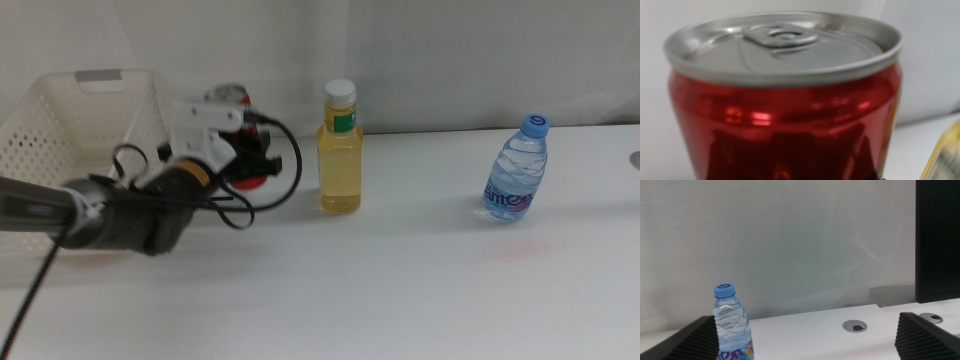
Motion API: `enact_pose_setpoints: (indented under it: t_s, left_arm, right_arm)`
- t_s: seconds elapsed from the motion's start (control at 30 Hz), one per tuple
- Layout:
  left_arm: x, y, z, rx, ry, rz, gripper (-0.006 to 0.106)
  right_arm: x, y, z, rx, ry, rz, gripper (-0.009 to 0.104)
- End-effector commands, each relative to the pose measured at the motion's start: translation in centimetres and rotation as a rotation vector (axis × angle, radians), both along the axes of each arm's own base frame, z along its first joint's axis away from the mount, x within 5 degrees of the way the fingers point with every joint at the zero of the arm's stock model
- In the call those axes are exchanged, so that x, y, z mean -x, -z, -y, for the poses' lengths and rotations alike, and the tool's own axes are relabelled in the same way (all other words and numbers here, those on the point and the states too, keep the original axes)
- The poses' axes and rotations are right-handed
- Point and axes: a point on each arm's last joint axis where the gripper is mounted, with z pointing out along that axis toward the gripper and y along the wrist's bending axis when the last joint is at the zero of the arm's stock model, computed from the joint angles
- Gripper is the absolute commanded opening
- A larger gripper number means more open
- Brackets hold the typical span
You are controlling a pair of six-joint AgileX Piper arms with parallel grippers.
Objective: Use arms to grab the bottles and put them into the dustbin to the left of the table.
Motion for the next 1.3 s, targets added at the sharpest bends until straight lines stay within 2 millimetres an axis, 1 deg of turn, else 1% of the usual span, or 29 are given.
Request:
enact_pose_setpoints:
  t_s: [0.0,0.03,0.13,0.17,0.27,0.43,0.47,0.63,0.7,0.77,0.83,0.9,0.93,1.17,1.23,1.27]
  left_arm:
    - [-0.1,-3.5,-0.1,0.016,-0.008,0.097,-0.003]
    - [0.2,-5.4,-0.3,0.0,-0.009,0.12,-0.003]
    - [0.6,-8.3,-0.8,-0.018,-0.018,0.151,-0.003]
    - [0.7,-9.0,-1.1,-0.024,-0.025,0.142,-0.003]
    - [1.0,-11.6,-2.4,-0.053,-0.055,0.126,-0.003]
    - [1.4,-16.2,-6.0,-0.109,-0.142,0.094,-0.003]
    - [1.6,-17.5,-7.5,-0.122,-0.185,0.058,-0.003]
    - [1.6,-19.8,-12.0,-0.14,-0.307,-0.032,-0.003]
    - [1.6,-20.0,-13.7,-0.145,-0.355,-0.086,-0.003]
    - [1.6,-19.7,-15.1,-0.148,-0.392,-0.129,-0.003]
    - [1.6,-19.2,-16.5,-0.149,-0.427,-0.167,-0.003]
    - [1.4,-18.5,-17.3,-0.149,-0.447,-0.201,-0.003]
    - [1.2,-17.6,-17.9,-0.15,-0.458,-0.237,-0.003]
    - [-0.7,-13.4,-18.3,-0.152,-0.45,-0.345,-0.003]
    - [-1.7,-11.0,-18.4,-0.157,-0.444,-0.39,-0.003]
    - [-1.9,-10.4,-18.5,-0.157,-0.442,-0.398,-0.003]
  right_arm:
    - [0.1,1.1,0.0,0.006,0.006,-0.004,0.094]
    - [0.1,1.1,0.0,0.006,0.006,-0.004,0.094]
    - [0.1,1.1,0.0,0.006,0.006,-0.004,0.094]
    - [0.1,1.1,0.0,0.006,0.006,-0.004,0.094]
    - [0.1,1.1,0.0,0.006,0.006,-0.004,0.094]
    - [0.1,1.1,0.0,0.006,0.006,-0.004,0.094]
    - [0.1,1.1,0.0,0.006,0.006,-0.004,0.094]
    - [0.1,1.1,0.0,0.006,0.006,-0.002,0.094]
    - [0.1,1.1,0.0,0.006,0.006,-0.002,0.094]
    - [0.1,1.1,0.0,0.006,0.006,-0.002,0.094]
    - [0.1,1.1,0.0,0.006,0.006,-0.002,0.094]
    - [0.1,1.1,0.0,0.006,0.006,-0.002,0.094]
    - [0.1,1.1,0.0,0.006,0.006,-0.002,0.094]
    - [0.1,1.1,0.0,0.006,0.006,-0.002,0.094]
    - [0.1,1.1,0.0,0.006,0.006,-0.002,0.094]
    - [0.1,1.1,0.0,0.006,0.006,-0.002,0.094]
